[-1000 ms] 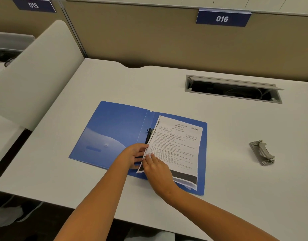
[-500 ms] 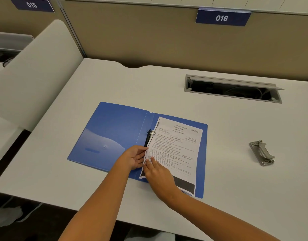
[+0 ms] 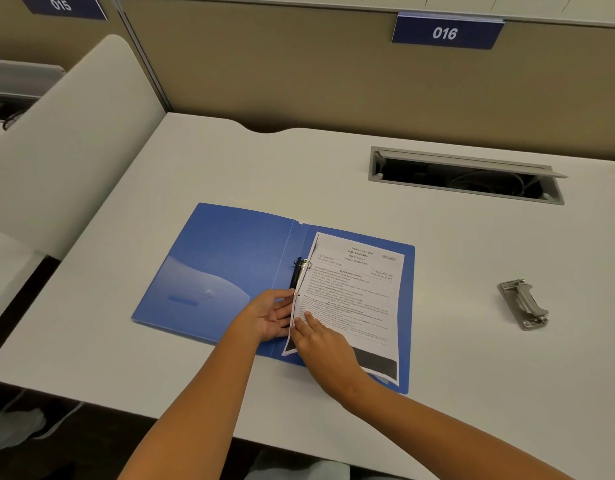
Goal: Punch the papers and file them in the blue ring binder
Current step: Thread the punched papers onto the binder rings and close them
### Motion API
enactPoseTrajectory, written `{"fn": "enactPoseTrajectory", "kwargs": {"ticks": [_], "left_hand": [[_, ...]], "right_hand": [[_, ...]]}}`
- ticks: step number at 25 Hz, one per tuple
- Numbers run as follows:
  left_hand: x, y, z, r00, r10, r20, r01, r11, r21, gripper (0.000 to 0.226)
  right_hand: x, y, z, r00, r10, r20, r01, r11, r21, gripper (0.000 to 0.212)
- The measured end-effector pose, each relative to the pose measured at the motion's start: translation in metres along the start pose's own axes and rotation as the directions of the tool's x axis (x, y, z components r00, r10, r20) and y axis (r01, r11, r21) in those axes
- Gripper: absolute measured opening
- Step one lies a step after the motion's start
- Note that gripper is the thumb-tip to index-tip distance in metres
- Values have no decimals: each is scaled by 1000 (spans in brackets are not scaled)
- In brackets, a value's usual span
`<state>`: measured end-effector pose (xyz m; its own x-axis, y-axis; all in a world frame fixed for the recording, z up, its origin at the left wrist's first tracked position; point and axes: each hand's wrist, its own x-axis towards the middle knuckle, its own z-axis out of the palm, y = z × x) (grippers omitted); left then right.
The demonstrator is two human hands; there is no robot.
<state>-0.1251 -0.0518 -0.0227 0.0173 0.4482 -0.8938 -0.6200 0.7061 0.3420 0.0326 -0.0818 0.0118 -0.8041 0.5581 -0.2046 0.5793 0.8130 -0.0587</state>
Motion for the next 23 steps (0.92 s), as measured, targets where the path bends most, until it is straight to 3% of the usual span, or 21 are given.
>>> {"fn": "enactPoseTrajectory", "kwargs": {"ticks": [9,14,18,23], "left_hand": [[0,-7,0,1000,28,2,-28,1000,1,20],[0,-10,-2,999,48,15,-48,999,-9,18],[-4,-15,-3,997,74,26,-72,996,-60,18],[-5,-19,-1,995,94,27,-92,993,-68,22]], "right_hand": [[-3,-2,19,1000,7,-5,-7,999,-42,67],[-5,-1,21,999,-34,-43,30,995,-93,61],[-7,4,12,1000,-18,-14,17,998,-68,65],[-10,14,7,996,-88,10,89,987,-137,54]]}}
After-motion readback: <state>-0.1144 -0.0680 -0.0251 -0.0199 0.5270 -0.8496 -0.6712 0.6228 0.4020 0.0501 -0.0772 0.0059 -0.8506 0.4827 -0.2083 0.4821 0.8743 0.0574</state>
